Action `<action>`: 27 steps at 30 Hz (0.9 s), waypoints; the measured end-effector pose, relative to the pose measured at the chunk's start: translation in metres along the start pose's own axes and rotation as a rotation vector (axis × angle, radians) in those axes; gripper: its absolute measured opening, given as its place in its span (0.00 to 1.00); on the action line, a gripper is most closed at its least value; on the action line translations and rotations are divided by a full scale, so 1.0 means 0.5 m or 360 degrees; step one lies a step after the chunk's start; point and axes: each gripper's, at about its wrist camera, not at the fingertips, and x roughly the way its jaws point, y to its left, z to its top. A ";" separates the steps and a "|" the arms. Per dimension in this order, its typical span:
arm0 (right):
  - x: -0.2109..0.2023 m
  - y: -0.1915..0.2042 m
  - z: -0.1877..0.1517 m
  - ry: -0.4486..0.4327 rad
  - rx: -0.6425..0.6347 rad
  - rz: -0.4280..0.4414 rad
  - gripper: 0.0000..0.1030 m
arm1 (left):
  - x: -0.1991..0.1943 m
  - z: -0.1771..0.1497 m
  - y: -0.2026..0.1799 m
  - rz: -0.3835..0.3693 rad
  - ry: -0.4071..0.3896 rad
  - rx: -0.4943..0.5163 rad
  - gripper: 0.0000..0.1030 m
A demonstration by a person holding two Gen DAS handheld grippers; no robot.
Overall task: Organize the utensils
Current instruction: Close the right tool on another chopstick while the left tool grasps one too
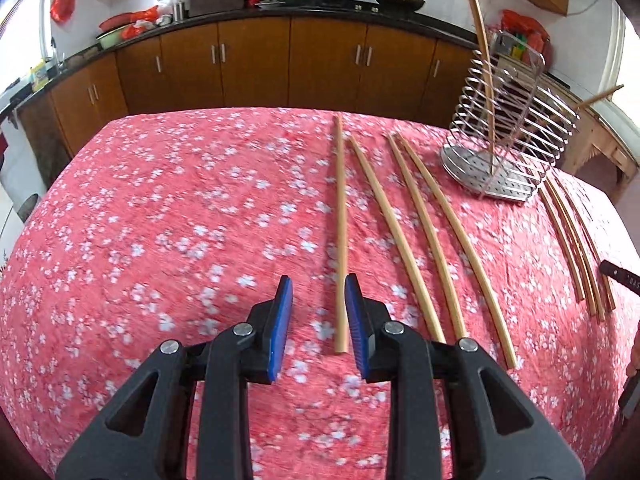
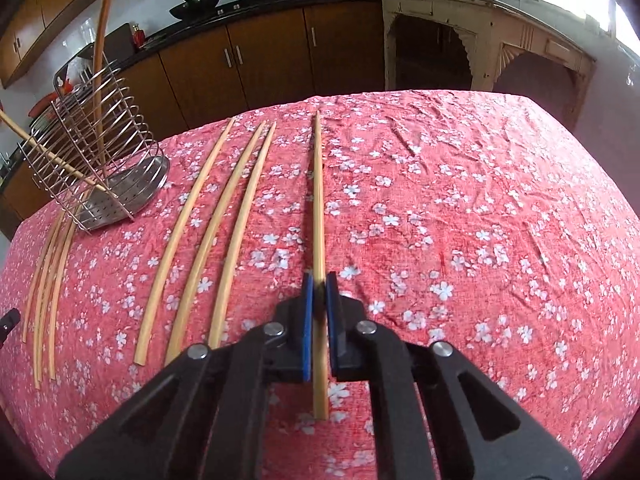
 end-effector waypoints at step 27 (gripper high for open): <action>-0.067 -0.021 -0.067 -0.0019 0.0002 0.0069 0.07 | 0.019 -0.012 -0.038 0.0115 0.0044 -0.0005 0.07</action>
